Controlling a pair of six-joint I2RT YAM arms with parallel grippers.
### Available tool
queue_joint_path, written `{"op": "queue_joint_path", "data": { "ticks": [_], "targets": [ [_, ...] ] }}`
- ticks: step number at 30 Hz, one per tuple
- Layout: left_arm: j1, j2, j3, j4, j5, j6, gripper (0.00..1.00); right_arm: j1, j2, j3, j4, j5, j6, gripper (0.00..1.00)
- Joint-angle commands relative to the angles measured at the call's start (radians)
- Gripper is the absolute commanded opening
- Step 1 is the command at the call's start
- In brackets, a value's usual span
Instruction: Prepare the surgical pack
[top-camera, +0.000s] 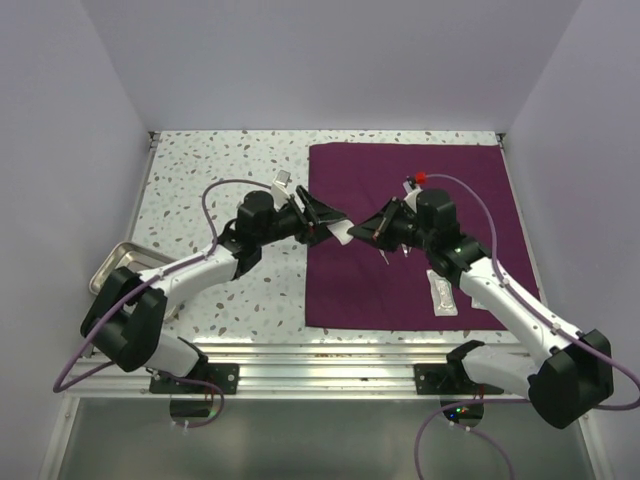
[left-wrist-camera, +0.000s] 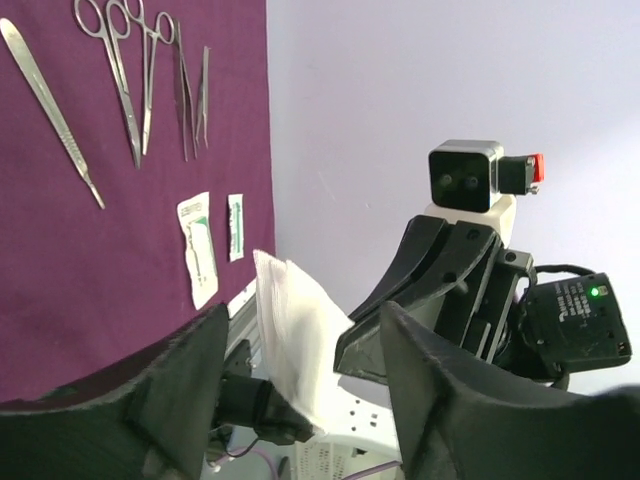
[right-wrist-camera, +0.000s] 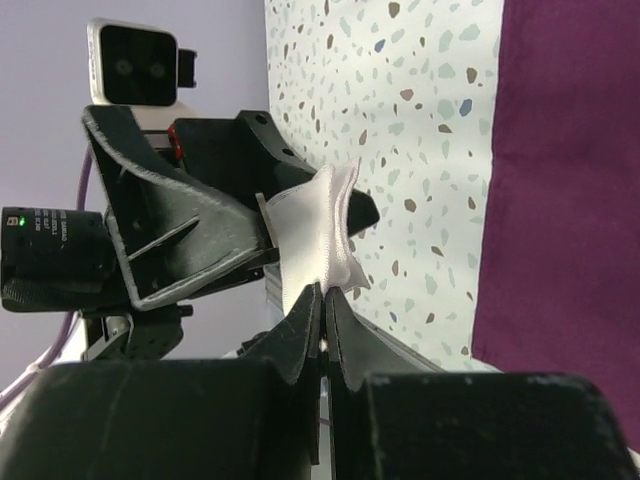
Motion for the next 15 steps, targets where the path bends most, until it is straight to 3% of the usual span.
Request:
{"op": "queue_joint_path", "data": {
  "ticks": [1, 5, 8, 9, 11, 15],
  "targets": [
    [-0.006, 0.011, -0.007, 0.102, 0.017, -0.024, 0.6, 0.022, 0.005, -0.002, 0.057, -0.034, 0.011, 0.0],
    [-0.005, 0.019, -0.014, 0.119, 0.02, -0.029, 0.43, 0.033, 0.011, -0.006, 0.063, -0.04, 0.008, 0.0],
    [-0.005, 0.024, -0.027, 0.137, 0.022, -0.033, 0.2, 0.035, 0.018, -0.005, 0.065, -0.048, 0.005, 0.0],
    [-0.002, 0.028, -0.028, 0.137, 0.023, -0.03, 0.05, 0.036, 0.021, -0.003, 0.06, -0.053, 0.002, 0.0],
    [0.007, 0.025, -0.033, 0.122, 0.029, -0.018, 0.0, 0.036, 0.031, 0.013, -0.001, -0.048, -0.016, 0.0],
    [0.065, -0.035, -0.047, 0.018, 0.037, 0.072, 0.0, 0.035, 0.072, 0.082, -0.159, -0.042, -0.134, 0.37]
  ]
}}
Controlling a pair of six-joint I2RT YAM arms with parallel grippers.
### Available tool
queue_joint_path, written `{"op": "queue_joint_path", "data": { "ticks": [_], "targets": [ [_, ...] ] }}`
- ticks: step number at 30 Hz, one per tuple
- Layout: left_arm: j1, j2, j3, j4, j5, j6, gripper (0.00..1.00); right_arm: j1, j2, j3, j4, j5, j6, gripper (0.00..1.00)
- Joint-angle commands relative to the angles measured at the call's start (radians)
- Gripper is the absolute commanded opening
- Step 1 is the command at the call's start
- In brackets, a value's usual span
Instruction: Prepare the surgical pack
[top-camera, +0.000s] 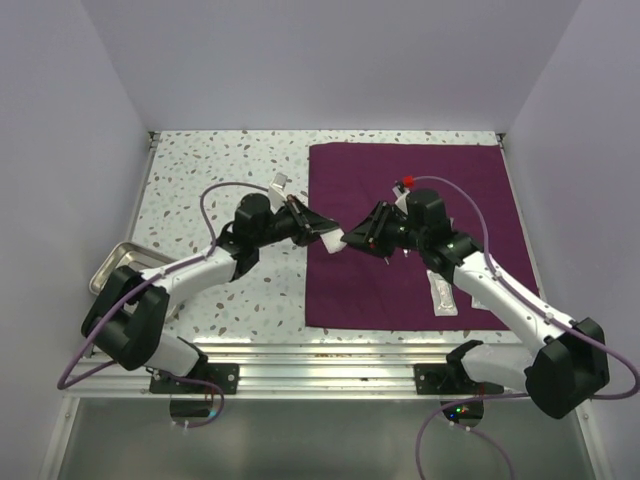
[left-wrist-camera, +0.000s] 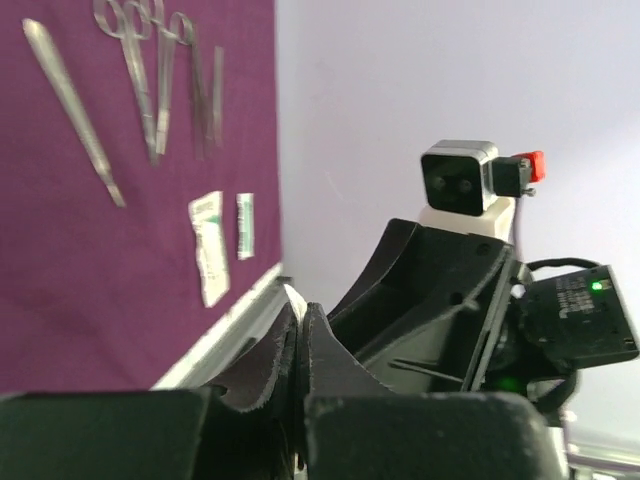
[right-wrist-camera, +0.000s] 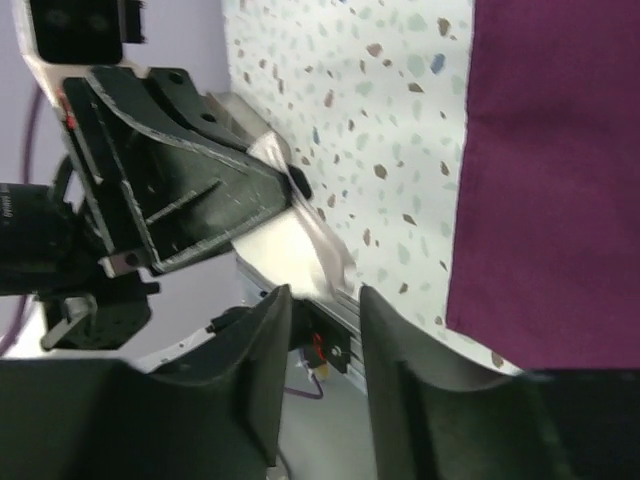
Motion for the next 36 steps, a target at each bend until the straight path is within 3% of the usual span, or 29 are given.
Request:
{"op": "queue_joint_path", "data": {
  "ticks": [1, 2, 4, 8, 14, 16, 19, 24, 30, 36],
  "targets": [
    [0.062, -0.063, -0.006, -0.081, 0.021, 0.113, 0.0, 0.004, 0.035, 0.101, -0.156, -0.012, -0.128, 0.41],
    [0.103, -0.095, 0.001, -0.183, 0.029, 0.191, 0.0, 0.005, 0.054, 0.118, -0.239, 0.005, -0.156, 0.48],
    [0.152, -0.136, 0.013, -0.303, 0.034, 0.289, 0.0, 0.004, 0.078, 0.163, -0.313, 0.007, -0.248, 0.5],
    [0.324, -0.28, 0.035, -0.712, -0.003, 0.585, 0.0, 0.005, 0.12, 0.193, -0.468, -0.001, -0.387, 0.51],
    [0.652, -0.428, 0.133, -1.217, -0.28, 0.901, 0.0, 0.004, 0.094, 0.135, -0.433, -0.044, -0.434, 0.51],
    [0.759, -0.445, 0.139, -1.304, -0.369, 0.964, 0.0, 0.005, 0.098, 0.124, -0.417, -0.071, -0.443, 0.52],
    [0.791, -0.446, 0.144, -1.324, -0.483, 0.983, 0.0, 0.005, 0.109, 0.108, -0.381, -0.113, -0.446, 0.51],
    [0.837, -0.38, 0.119, -1.272, -0.526, 1.014, 0.0, 0.005, 0.137, 0.117, -0.364, -0.153, -0.461, 0.52],
    [0.927, -0.268, 0.116, -1.209, -0.493, 1.015, 0.0, 0.007, 0.125, 0.154, -0.417, -0.16, -0.527, 0.52],
    [1.019, -0.178, 0.07, -1.09, -0.329, 1.019, 0.0, 0.005, 0.149, 0.169, -0.43, -0.166, -0.562, 0.52]
  ]
}}
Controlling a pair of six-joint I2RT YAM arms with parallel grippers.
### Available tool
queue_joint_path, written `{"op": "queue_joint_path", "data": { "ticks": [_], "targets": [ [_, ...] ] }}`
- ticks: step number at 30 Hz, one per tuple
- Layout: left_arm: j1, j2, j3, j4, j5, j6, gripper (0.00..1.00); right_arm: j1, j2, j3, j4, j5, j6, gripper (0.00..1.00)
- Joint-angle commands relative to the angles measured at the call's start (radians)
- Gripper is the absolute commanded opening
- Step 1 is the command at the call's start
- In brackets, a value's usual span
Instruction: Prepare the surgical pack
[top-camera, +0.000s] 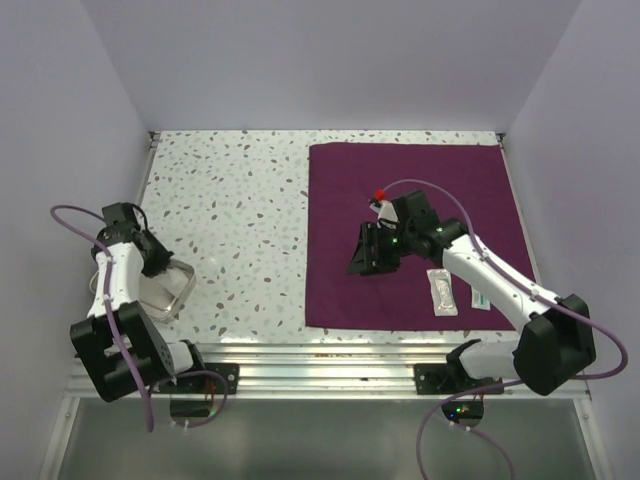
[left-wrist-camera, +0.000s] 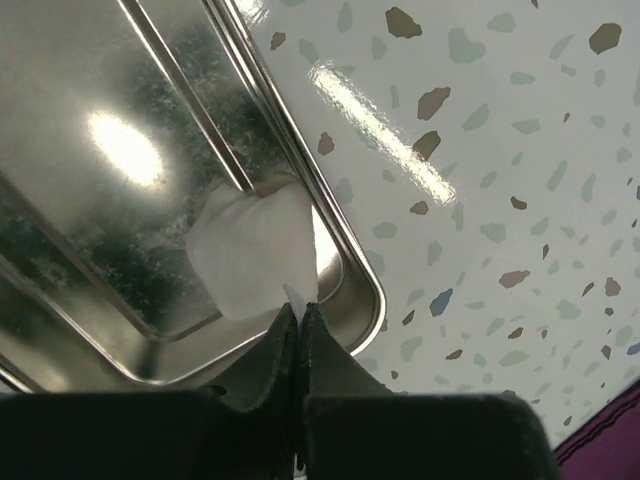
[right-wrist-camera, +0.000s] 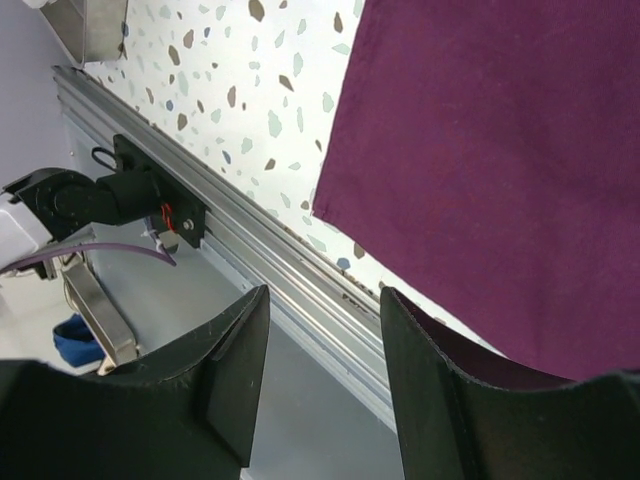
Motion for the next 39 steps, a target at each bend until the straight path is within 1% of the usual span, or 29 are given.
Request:
{"op": "queue_joint_path", "data": {
  "ticks": [1, 4, 9, 12, 18, 21, 22, 24, 25, 27, 28, 30, 32, 35, 37, 39],
  "targets": [
    [0.05, 0.053, -0.032, 0.111, 0.113, 0.033, 0.0, 0.003, 0.011, 0.054, -0.019, -0.034, -0.048, 0.52],
    [0.088, 0.09, -0.058, 0.154, 0.191, 0.045, 0.0, 0.002, 0.017, 0.051, -0.013, -0.034, -0.049, 0.52],
    [0.15, 0.143, -0.068, 0.169, 0.256, 0.067, 0.0, 0.003, 0.034, 0.046, 0.007, -0.046, -0.034, 0.52],
    [0.177, 0.156, -0.068, 0.171, 0.262, 0.076, 0.0, 0.003, 0.04, 0.053, 0.02, -0.046, -0.023, 0.52],
    [0.197, 0.233, -0.062, 0.168, 0.286, 0.085, 0.0, 0.002, 0.054, 0.04, 0.044, -0.05, 0.004, 0.52],
    [0.197, 0.238, -0.058, 0.153, 0.273, 0.08, 0.15, 0.003, 0.049, 0.03, 0.053, -0.043, 0.015, 0.52],
    [0.196, 0.23, -0.055, 0.148, 0.256, 0.077, 0.26, 0.002, 0.047, 0.028, 0.053, -0.043, 0.02, 0.52],
    [0.197, 0.206, -0.047, 0.12, 0.23, 0.073, 0.34, 0.003, 0.046, 0.031, 0.049, -0.041, 0.024, 0.52],
    [0.197, 0.195, -0.035, 0.108, 0.192, 0.073, 0.42, 0.003, 0.047, 0.034, 0.044, -0.041, 0.027, 0.52],
    [0.197, 0.175, -0.019, 0.065, 0.139, 0.073, 0.5, 0.003, 0.047, 0.053, 0.03, -0.032, 0.029, 0.52],
    [0.197, 0.157, -0.003, 0.05, 0.083, 0.071, 0.55, 0.002, 0.049, 0.065, 0.026, -0.032, 0.029, 0.52],
    [0.197, 0.132, 0.02, -0.002, 0.009, 0.057, 0.58, 0.003, 0.055, 0.077, 0.015, -0.034, 0.029, 0.52],
    [0.197, 0.112, 0.024, -0.028, -0.022, 0.041, 0.59, 0.003, 0.063, 0.097, 0.006, -0.034, 0.029, 0.53],
    [0.194, 0.075, 0.004, -0.018, -0.01, 0.028, 0.63, 0.002, 0.078, 0.111, -0.005, -0.038, 0.024, 0.53],
    [0.194, 0.06, -0.002, -0.022, -0.01, 0.025, 0.67, 0.003, 0.081, 0.12, -0.022, -0.034, 0.014, 0.53],
    [0.183, 0.028, -0.003, -0.025, -0.014, 0.022, 0.67, 0.002, 0.086, 0.125, -0.049, -0.031, 0.004, 0.53]
  ]
}}
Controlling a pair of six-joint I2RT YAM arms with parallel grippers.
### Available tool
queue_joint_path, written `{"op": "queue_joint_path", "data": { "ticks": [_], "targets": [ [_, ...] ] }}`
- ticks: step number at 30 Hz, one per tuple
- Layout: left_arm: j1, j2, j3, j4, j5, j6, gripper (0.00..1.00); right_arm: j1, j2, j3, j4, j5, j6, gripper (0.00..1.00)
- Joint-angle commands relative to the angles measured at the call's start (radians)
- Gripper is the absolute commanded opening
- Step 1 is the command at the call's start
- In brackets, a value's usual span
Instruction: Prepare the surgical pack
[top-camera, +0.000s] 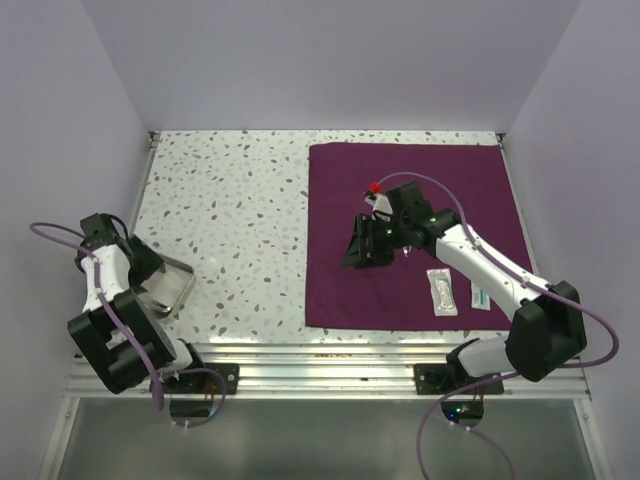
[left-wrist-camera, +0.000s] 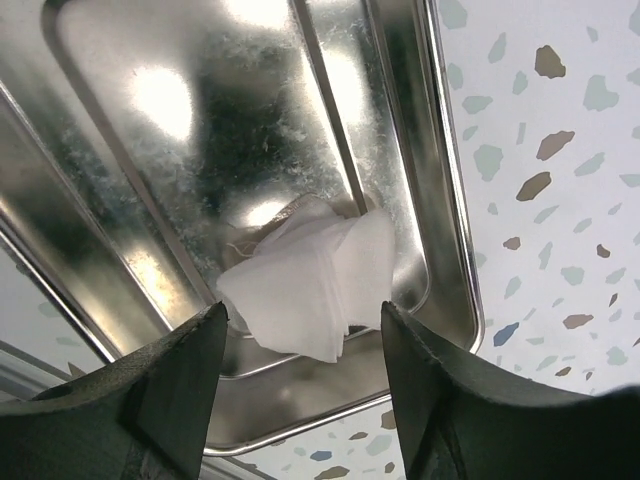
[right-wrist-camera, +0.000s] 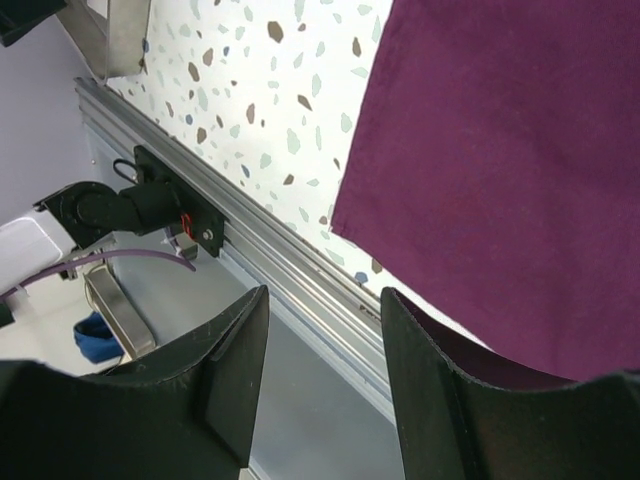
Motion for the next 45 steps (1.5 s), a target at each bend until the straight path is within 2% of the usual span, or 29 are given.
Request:
{"op": "queue_joint_path", "data": {
  "ticks": [1, 8, 11, 16, 17, 18, 21, 26, 30, 39, 40, 43, 45],
  "targets": [
    [-0.013, -0.057, 0.018, -0.031, -0.042, -0.021, 0.67, 0.002, 0.005, 0.045, -0.06, -0.007, -0.013, 0.53],
    [-0.251, -0.08, 0.117, -0.06, -0.161, -0.083, 0.68, -0.025, 0.033, 0.105, -0.122, 0.043, 0.001, 0.53],
    [-0.357, -0.076, 0.158, -0.046, -0.2, -0.108, 0.69, -0.079, 0.036, 0.102, -0.137, 0.048, 0.036, 0.53],
    [-0.565, -0.027, 0.233, 0.004, -0.187, -0.082, 0.69, -0.31, 0.016, 0.03, -0.243, 0.181, 0.033, 0.56],
    [-0.64, -0.019, 0.241, 0.014, -0.181, -0.079, 0.69, -0.355, 0.016, 0.021, -0.273, 0.198, 0.013, 0.58],
    [-0.673, -0.008, 0.238, 0.032, -0.134, -0.076, 0.69, -0.431, 0.013, 0.007, -0.306, 0.235, -0.01, 0.58],
    [-0.794, 0.007, 0.195, 0.124, -0.004, -0.083, 0.69, -0.531, 0.013, -0.027, -0.34, 0.313, -0.099, 0.64],
    [-0.95, 0.061, 0.17, 0.242, 0.173, -0.102, 0.68, -0.65, 0.047, -0.085, -0.338, 0.344, -0.22, 0.72],
    [-1.001, 0.072, 0.169, 0.274, 0.256, -0.096, 0.68, -0.754, 0.097, -0.109, -0.337, 0.304, -0.281, 0.73],
    [-1.006, 0.09, 0.16, 0.267, 0.28, -0.054, 0.68, -0.716, 0.191, 0.051, -0.361, 0.462, -0.301, 0.75],
    [-1.006, 0.095, 0.16, 0.265, 0.285, -0.054, 0.68, -0.714, 0.2, 0.053, -0.357, 0.462, -0.304, 0.74],
    [-1.008, 0.099, 0.164, 0.265, 0.299, -0.048, 0.67, -0.716, 0.254, 0.06, -0.35, 0.47, -0.324, 0.61],
    [-1.006, 0.096, 0.167, 0.261, 0.299, -0.044, 0.67, -0.716, 0.277, 0.059, -0.327, 0.451, -0.335, 0.58]
  ]
}}
